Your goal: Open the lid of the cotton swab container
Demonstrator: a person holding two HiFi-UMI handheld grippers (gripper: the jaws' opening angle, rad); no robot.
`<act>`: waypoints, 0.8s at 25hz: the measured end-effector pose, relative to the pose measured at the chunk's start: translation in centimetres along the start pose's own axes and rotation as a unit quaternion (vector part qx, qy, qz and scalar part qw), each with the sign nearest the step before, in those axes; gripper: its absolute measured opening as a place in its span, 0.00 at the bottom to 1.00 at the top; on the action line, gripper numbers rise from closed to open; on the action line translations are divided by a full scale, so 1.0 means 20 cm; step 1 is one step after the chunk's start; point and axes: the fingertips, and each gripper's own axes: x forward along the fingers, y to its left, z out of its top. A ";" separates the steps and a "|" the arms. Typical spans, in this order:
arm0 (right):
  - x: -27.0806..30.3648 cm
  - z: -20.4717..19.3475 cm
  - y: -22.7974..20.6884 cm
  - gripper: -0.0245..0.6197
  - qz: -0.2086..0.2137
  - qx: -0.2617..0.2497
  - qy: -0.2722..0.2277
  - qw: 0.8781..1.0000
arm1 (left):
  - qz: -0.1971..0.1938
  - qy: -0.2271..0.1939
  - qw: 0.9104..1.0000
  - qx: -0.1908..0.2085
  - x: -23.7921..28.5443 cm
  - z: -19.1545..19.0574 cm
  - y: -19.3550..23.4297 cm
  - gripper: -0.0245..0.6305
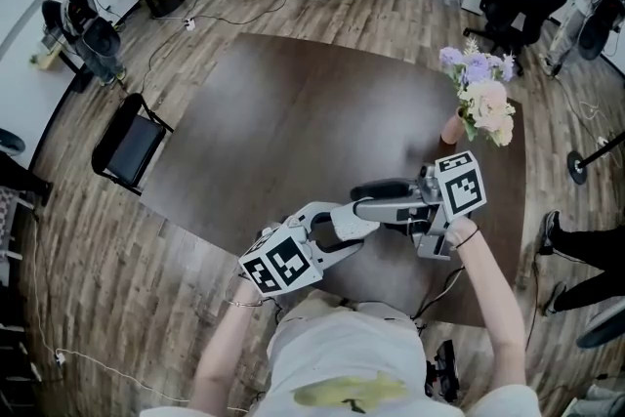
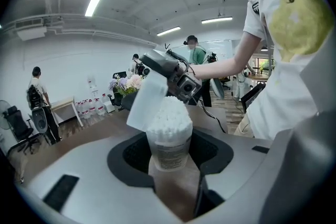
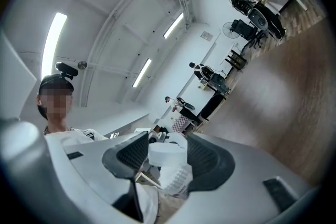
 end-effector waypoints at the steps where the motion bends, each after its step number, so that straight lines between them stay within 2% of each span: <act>1: 0.00 0.01 0.00 0.39 -0.002 -0.007 -0.005 1.000 | 0.000 -0.001 1.000 -0.003 -0.01 0.00 0.00 0.36; 6: -0.07 0.05 -0.02 0.39 -0.023 -0.032 -0.034 0.999 | 0.008 -0.010 1.000 -0.027 -0.01 -0.02 0.02 0.36; 10: -0.11 0.07 -0.05 0.39 -0.051 -0.053 -0.055 0.996 | 0.029 -0.017 0.998 -0.050 -0.05 -0.04 0.07 0.36; 13: -0.15 0.08 -0.08 0.32 -0.065 -0.065 -0.080 0.993 | 0.051 -0.014 0.997 -0.064 -0.07 -0.08 0.10 0.36; 20: -0.20 0.08 -0.17 0.27 -0.154 -0.134 -0.090 0.975 | 0.120 -0.017 0.987 -0.106 -0.09 -0.11 0.20 0.36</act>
